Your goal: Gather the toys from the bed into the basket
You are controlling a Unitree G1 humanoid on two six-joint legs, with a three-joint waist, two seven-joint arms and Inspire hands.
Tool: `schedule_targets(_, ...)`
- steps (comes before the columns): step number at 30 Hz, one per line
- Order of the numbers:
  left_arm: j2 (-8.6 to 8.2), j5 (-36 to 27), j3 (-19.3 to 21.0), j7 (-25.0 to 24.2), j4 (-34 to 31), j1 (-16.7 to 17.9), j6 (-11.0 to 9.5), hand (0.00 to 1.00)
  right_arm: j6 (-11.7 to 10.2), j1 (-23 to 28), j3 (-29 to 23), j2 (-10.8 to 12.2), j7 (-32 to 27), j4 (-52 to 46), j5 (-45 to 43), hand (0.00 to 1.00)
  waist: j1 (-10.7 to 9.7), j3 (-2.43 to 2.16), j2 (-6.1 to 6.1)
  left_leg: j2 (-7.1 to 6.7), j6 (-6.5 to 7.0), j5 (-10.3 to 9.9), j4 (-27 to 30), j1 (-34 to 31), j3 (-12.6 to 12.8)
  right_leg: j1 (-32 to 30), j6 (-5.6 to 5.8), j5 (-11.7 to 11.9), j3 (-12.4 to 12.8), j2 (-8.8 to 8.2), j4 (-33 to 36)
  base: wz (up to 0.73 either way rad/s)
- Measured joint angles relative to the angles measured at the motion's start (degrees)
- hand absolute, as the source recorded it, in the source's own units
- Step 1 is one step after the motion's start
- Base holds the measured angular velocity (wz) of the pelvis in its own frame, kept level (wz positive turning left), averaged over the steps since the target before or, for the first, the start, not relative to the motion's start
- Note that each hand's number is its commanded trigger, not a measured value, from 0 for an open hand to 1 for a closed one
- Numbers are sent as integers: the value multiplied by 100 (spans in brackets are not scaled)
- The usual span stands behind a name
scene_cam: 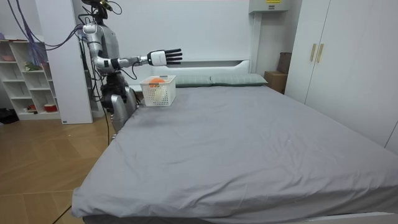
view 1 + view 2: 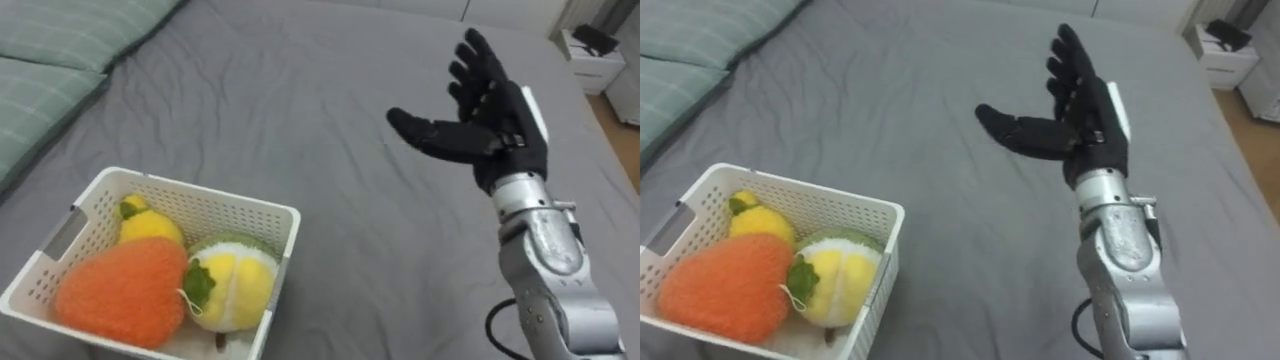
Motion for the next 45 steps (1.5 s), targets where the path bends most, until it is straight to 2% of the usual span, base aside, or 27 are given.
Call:
schedule_targets(1, -16, 0, 46, 0, -11, -5, -16, 0, -5, 54, -79, 3, -57, 6, 66, 0, -38, -2, 7, 1, 1, -2, -1, -2, 13, -10, 0, 0, 12, -5, 2, -14)
schedule_targets(4, -46, 1, 256, 9, -2, 51, -108, 0, -206, 463, -494, 5, -352, 87, 149, 0, -187, -9, 23, 16, -1, -7, -5, -29, 89, -87, -2, 2, 94, -3, 30, -12)
schedule_targets(6, -36, -1, 302, 45, 72, 91, -140, 0, -374, 755, -690, 15, -643, 515, 102, 0, -373, -26, 37, 16, -1, -6, -35, -21, 115, -95, -1, 3, 105, 10, 13, -3)
schedule_targets(9, -70, -6, 385, 94, 71, 66, -147, 0, -414, 1208, -892, 91, -1025, 1158, 103, 0, -492, -49, 67, 21, -4, -9, -63, -5, 173, -110, 0, 3, 151, 10, 10, -8)
schedule_targets(12, -112, -15, 359, 188, 73, 79, -146, 0, -419, 1568, -880, 137, -1392, 1759, 112, 0, -596, -59, 102, 21, -4, -9, -67, -15, 188, -138, 0, 2, 197, 18, 19, -7)
schedule_targets(18, -165, -271, 354, 367, 51, 95, -143, 0, -422, 1729, -891, 171, -1961, 2833, 394, 0, -702, -45, 71, 20, -3, -9, -63, 53, 243, -179, 13, -20, 293, 48, 1, -5)
schedule_targets(25, -148, -353, 217, 360, 94, 103, -143, 0, -566, 1751, -885, 184, -2111, 4142, 793, 0, -778, -24, 49, 21, -6, -9, -84, 46, 242, -176, 16, -35, 295, 27, -1, 2)
schedule_targets(30, -148, -346, 378, 208, 100, 102, -143, 0, -599, 1745, -890, 190, -1708, 5090, 1158, 0, -803, -25, 82, 23, -6, -10, -105, 66, 256, -167, 15, -33, 307, 62, -1, -2)
schedule_targets(37, -153, -363, 382, 151, 128, 103, -144, 0, -580, 1743, -725, 290, -733, 6555, 1436, 0, -778, -1, 95, 26, -17, -18, -103, 132, 263, -136, 10, -65, 343, 41, 8, -1)
schedule_targets(39, -157, -359, 383, 132, 134, 103, -144, 0, -455, 1730, -479, 355, -342, 6873, 1388, 0, -776, 6, 104, 28, -38, -37, -92, 111, 262, -163, 8, -68, 360, 46, 8, -4)
schedule_targets(45, -152, -329, 380, 14, 171, 89, -131, 0, -203, 1505, -280, 391, 391, 7364, 1061, 0, -770, 8, 143, 23, -21, -31, -91, 109, 260, -164, 7, -63, 369, 77, 8, 0)
